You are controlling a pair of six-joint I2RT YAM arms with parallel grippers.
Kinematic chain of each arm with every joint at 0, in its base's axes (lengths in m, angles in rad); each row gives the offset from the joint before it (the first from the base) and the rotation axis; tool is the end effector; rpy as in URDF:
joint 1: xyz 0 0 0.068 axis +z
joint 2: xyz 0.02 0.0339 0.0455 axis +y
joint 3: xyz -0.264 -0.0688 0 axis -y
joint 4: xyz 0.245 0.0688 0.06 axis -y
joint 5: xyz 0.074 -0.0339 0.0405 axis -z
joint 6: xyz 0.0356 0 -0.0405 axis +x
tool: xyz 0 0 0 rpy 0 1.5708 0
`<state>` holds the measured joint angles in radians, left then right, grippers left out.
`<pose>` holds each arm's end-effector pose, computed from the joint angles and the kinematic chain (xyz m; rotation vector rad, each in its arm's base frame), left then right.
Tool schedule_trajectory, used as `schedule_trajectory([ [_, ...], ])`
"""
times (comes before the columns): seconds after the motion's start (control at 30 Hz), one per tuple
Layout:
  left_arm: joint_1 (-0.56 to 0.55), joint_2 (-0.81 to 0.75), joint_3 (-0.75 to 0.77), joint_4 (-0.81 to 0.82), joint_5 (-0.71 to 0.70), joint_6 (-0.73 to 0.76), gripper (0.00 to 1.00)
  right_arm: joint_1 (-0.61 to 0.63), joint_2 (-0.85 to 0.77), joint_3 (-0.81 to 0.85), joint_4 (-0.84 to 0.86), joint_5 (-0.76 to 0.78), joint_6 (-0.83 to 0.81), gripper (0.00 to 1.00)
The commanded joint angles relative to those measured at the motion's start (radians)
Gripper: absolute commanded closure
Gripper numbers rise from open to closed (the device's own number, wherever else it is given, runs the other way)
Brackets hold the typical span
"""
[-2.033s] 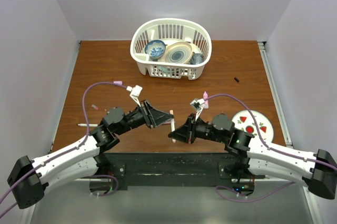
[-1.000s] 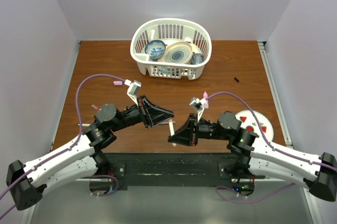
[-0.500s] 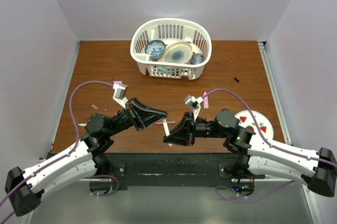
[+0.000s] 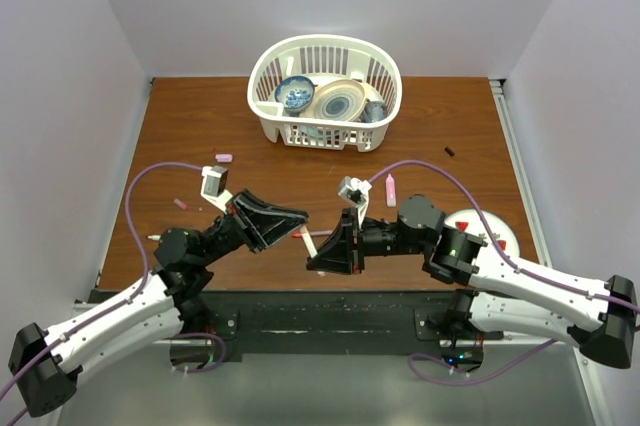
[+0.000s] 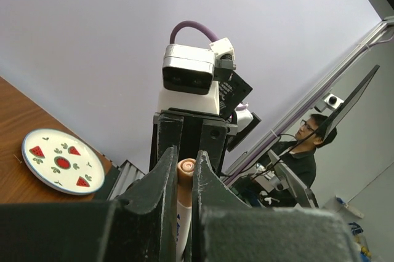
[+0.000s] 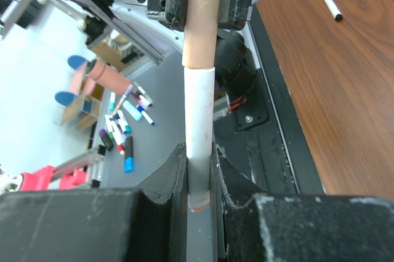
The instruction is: Insert the pens into the pen caps
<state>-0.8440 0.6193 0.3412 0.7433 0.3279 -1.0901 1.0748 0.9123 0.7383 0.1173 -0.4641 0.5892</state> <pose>0.0933 -0.1222 0.3055 0.1874 1.3399 -1.8663 0.0887 0.1974 0.3330 -0.8472 1.6995 1.5895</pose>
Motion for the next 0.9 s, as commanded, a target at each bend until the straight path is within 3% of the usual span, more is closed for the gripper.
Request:
schedule_trajectory([
  [0.0, -0.046, -0.006, -0.07, -0.222, 0.209, -0.002, 1.0, -0.033, 0.006, 0.179, 0.211, 0.183, -0.084, 1.0],
  [0.17, -0.049, -0.033, -0.071, -0.298, 0.18, 0.029, 1.0, -0.033, 0.04, 0.225, 0.196, 0.208, -0.098, 1.0],
  [0.53, -0.059, -0.043, -0.134, -0.208, 0.192, 0.022, 1.0, -0.042, 0.112, 0.283, 0.245, 0.208, -0.075, 1.0],
  [0.87, -0.081, -0.07, -0.136, -0.265, 0.221, 0.048, 1.0, -0.102, 0.163, 0.397, 0.254, 0.171, -0.057, 1.0],
])
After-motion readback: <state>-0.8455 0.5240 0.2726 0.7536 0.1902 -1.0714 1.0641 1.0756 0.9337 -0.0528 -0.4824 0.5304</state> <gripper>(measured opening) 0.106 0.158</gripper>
